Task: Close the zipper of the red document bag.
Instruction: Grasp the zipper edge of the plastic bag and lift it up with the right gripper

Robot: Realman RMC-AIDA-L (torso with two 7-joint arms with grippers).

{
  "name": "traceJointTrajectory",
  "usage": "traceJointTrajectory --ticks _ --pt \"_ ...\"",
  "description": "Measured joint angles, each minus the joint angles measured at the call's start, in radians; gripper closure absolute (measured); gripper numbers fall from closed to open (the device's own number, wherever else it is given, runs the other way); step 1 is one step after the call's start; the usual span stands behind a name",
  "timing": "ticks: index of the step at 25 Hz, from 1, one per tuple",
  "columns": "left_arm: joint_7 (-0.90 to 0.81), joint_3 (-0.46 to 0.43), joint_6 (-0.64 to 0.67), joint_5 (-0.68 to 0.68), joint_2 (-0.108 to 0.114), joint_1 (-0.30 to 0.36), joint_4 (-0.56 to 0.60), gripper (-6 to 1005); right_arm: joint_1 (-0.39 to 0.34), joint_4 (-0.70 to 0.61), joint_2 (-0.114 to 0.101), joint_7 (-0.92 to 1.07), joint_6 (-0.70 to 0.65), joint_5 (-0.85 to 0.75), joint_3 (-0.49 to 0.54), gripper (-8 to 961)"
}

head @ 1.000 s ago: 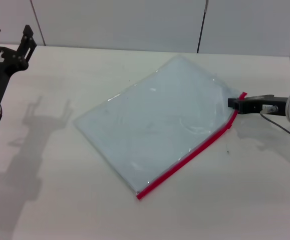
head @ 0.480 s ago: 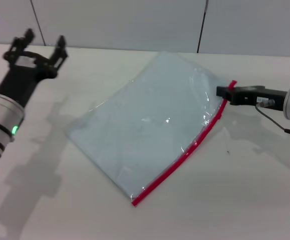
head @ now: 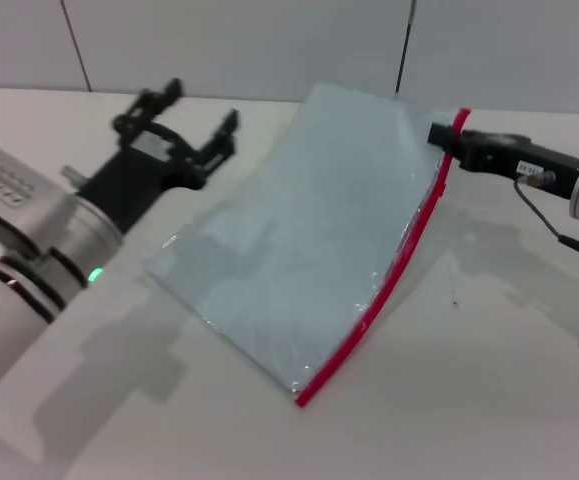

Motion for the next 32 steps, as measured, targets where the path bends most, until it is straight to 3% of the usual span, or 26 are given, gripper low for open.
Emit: traceJointTrajectory --ticks 11,26,32 --pt "-0.002 0.040 0.009 0.043 -0.002 -0.068 -0.061 222 0.048 0.150 0.011 -0.190 -0.088 0.214 0.000 905" --pt "-0.007 0.040 -0.005 0.104 -0.006 -0.110 -0.138 223 0.102 0.212 0.020 -0.250 -0.145 0.257 0.003 908" --pt "-0.009 0.029 -0.090 0.104 -0.008 -0.137 -0.170 223 0.104 0.219 0.022 -0.261 -0.163 0.262 0.029 908"
